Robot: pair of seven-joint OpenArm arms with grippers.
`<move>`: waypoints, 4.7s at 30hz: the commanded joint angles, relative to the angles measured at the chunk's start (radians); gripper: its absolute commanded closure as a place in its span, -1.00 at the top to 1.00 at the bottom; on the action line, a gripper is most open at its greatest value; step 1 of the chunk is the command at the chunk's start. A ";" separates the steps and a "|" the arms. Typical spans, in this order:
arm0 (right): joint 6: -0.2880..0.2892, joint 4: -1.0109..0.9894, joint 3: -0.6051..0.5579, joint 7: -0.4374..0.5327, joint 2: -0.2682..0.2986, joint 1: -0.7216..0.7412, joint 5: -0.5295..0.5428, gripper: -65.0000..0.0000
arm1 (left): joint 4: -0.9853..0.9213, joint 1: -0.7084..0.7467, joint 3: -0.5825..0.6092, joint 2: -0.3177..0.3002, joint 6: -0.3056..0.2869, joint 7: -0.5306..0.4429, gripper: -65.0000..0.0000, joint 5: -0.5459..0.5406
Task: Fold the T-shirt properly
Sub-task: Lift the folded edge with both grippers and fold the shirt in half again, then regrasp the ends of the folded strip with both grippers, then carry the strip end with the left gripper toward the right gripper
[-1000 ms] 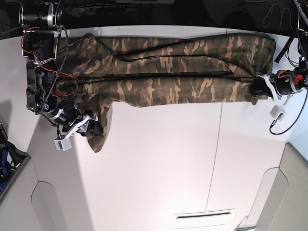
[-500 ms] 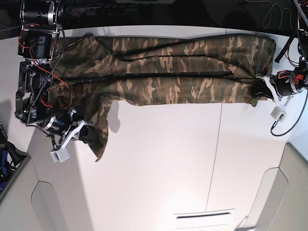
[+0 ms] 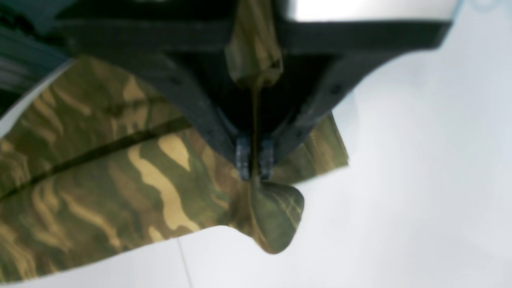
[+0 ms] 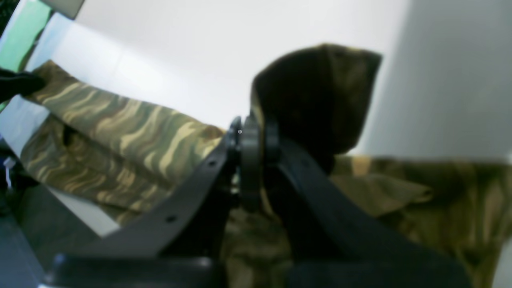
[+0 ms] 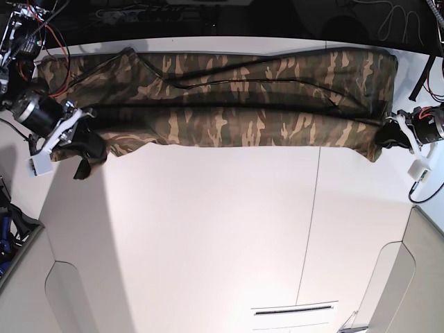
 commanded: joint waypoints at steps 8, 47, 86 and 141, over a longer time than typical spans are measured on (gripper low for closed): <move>0.005 0.026 0.059 0.057 0.013 -0.124 -0.052 -1.00 | 0.110 0.113 -0.030 -0.025 -0.005 -0.007 -1.00 -0.031; 0.002 -0.055 0.015 0.082 -0.061 -0.140 -0.093 -1.00 | -0.026 0.254 -0.243 0.200 -0.005 -0.119 0.21 -0.010; 0.005 0.073 0.129 0.055 -0.062 -0.137 -0.026 -1.00 | 0.428 0.163 -0.043 0.219 0.001 -0.068 -1.00 -0.097; 0.006 -0.185 0.291 -0.047 0.167 0.058 0.051 -1.00 | 0.459 0.189 -0.061 0.501 -0.005 -0.127 0.01 0.137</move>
